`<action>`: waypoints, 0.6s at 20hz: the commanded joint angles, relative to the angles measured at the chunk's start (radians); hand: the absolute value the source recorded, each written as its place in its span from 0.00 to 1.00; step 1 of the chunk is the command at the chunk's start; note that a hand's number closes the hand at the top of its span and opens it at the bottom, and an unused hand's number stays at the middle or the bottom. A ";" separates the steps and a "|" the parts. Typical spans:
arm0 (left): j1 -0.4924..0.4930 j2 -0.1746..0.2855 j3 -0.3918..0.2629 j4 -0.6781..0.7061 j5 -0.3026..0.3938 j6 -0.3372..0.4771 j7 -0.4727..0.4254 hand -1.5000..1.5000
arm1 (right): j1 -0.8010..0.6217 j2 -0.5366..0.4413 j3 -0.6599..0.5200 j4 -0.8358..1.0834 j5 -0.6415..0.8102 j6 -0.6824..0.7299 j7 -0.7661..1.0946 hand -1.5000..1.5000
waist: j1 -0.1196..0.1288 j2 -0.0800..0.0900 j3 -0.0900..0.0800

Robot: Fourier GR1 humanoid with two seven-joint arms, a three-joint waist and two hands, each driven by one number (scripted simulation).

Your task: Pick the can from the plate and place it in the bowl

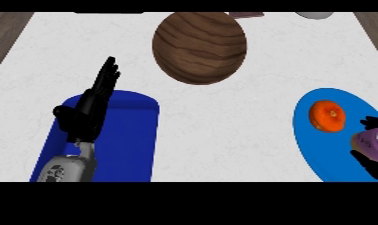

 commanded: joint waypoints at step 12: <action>0.028 -0.002 0.028 0.032 0.004 -0.033 -0.055 0.50 | 0.037 0.140 0.193 -0.143 0.098 -0.004 -0.131 1.00 | -0.002 0.002 0.005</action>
